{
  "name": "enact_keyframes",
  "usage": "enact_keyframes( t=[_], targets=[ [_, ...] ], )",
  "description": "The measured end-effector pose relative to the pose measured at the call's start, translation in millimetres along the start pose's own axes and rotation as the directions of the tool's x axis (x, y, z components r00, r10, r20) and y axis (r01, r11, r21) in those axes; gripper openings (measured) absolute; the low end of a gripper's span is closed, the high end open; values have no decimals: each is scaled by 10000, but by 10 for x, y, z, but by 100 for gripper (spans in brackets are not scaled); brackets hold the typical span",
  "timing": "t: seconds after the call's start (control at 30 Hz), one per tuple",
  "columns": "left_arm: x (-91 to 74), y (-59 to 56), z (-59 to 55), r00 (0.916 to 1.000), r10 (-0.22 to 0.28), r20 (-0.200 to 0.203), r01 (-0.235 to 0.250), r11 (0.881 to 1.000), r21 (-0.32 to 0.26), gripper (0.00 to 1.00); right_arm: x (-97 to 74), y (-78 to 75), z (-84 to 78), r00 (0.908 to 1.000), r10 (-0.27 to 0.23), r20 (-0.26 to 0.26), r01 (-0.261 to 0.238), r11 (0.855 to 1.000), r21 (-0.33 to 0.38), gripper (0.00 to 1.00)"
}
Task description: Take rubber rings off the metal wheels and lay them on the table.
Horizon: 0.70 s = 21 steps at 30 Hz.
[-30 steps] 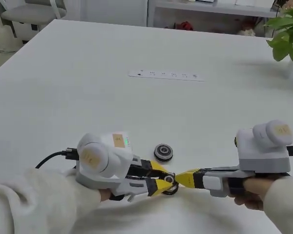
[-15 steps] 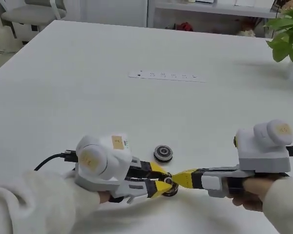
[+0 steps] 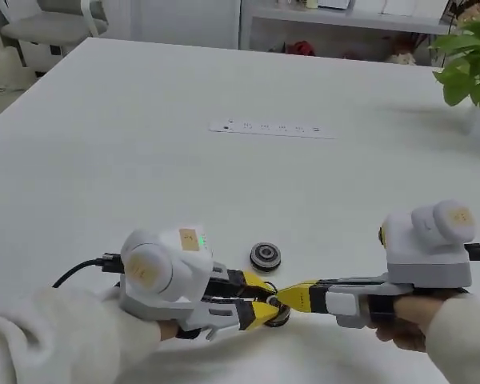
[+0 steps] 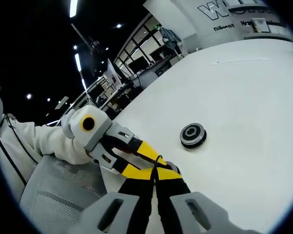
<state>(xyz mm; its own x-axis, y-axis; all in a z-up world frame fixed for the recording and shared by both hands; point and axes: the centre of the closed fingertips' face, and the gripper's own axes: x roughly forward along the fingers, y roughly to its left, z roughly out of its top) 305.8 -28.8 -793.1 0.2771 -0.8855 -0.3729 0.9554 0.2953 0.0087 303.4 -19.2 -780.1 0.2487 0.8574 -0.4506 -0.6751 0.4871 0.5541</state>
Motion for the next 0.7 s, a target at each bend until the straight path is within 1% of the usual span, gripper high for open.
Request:
enact_keyframes(
  t=[0.2, 0.27, 0.33, 0.4, 0.57, 0.63, 0.7],
  targets=[
    [-16, -11, -3, 10000, 32, -77, -32, 10000, 46, 14, -3, -61, -40, 9997, -160, -172, 159, 9999, -62, 0],
    [-19, -14, -7, 10000, 20, -96, -20, 10000, -22, 15, -2, -83, -44, 9996, -200, -194, 198, 9998, -65, 0],
    [-22, -38, -4, 9999, -94, -115, 92, 9998, -173, 18, -3, -89, -39, 9996, -210, -187, 209, 9998, -64, 0],
    [-27, -42, -4, 9998, -48, -184, 48, 10000, 1, 19, -2, -87, -42, 9995, -216, -215, 214, 9997, -89, 0],
    [-55, -40, 7, 9994, -76, -328, 81, 9998, 159, 20, -2, -89, -45, 9994, -227, -270, 223, 9996, -168, 0],
    [-64, -56, -9, 9988, -159, -466, 167, 9997, 171, 27, -16, -112, -27, 9993, -305, -205, 303, 9995, -117, 0],
    [-85, -90, -29, 9974, -253, -671, 286, 9984, 486, 28, -30, -120, -20, 9993, -334, -170, 333, 9994, -54, 0]
  ],
)
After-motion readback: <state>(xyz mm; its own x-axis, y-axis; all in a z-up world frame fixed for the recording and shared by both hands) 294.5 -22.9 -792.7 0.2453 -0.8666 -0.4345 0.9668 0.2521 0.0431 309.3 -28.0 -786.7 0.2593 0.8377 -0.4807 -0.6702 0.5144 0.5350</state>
